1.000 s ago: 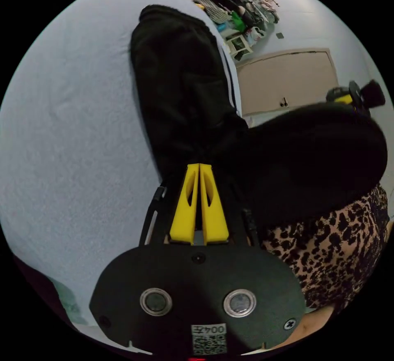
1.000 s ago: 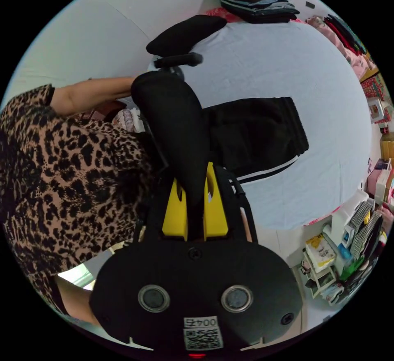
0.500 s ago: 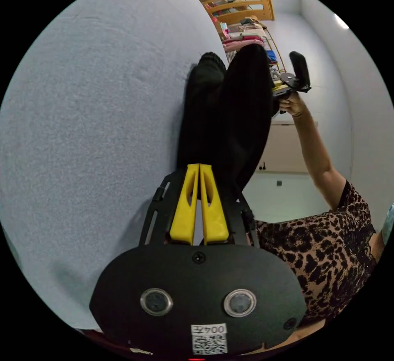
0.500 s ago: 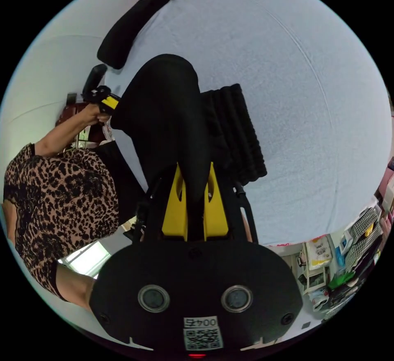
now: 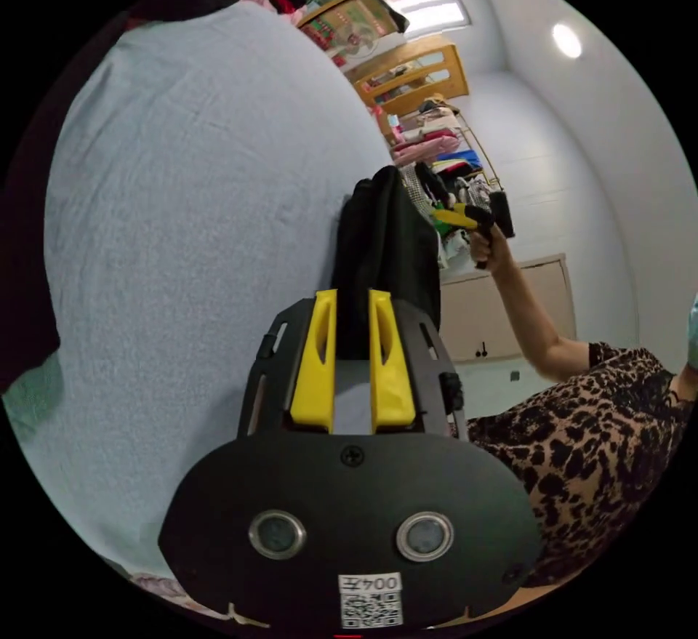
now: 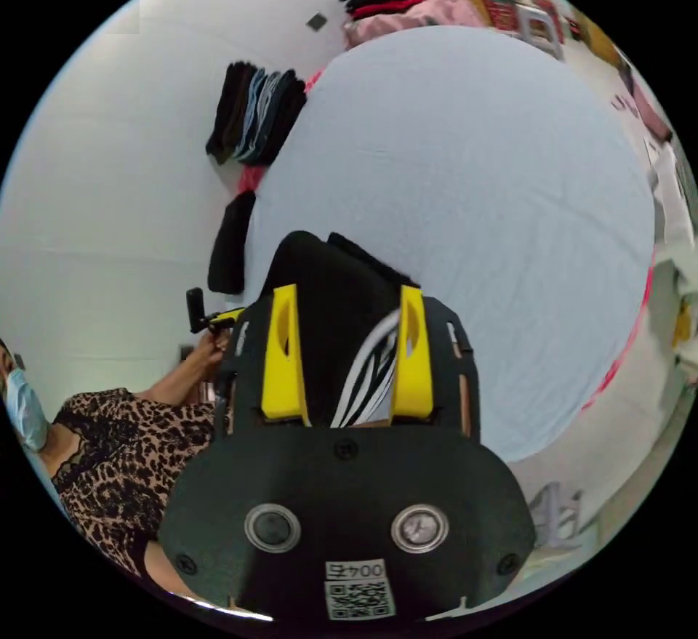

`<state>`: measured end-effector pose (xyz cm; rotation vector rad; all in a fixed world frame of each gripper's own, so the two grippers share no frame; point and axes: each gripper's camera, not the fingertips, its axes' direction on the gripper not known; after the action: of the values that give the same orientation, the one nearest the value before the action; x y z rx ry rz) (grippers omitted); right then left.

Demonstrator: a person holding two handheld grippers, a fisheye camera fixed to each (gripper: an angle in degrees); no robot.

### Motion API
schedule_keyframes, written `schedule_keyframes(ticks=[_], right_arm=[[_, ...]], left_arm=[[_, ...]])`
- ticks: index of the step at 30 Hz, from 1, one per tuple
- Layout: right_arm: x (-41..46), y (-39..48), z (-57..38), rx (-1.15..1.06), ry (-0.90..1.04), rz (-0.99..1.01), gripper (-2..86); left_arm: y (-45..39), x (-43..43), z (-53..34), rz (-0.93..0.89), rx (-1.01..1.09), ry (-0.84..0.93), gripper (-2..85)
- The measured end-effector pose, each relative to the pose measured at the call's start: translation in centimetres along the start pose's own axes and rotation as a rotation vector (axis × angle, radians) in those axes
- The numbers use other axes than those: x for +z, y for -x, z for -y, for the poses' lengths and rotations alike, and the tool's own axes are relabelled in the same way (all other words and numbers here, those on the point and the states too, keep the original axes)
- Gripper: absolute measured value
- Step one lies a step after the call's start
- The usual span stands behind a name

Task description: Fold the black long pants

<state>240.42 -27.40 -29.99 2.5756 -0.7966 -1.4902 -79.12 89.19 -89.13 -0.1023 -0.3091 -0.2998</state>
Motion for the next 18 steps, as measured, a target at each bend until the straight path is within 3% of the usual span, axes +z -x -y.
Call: schedule_keyframes(ticks=[2, 8, 18], right_arm=[[1.5, -2.5, -7.0, 0.102, -0.069, 0.084, 26.5], [11.8, -6.2, -19.9, 0.258, -0.155, 0.337, 26.0], [15.3, -7.1, -23.6, 0.302, -0.217, 0.302, 22.3]], left_arm=[[-0.8, -0.1, 1.0, -0.003, 0.069, -0.001, 13.6], [-0.9, 3.7, 3.4, 0.003, 0.162, 0.171, 19.5], [0.5, 7.2, 5.0, -0.128, 0.108, 0.22, 11.0]])
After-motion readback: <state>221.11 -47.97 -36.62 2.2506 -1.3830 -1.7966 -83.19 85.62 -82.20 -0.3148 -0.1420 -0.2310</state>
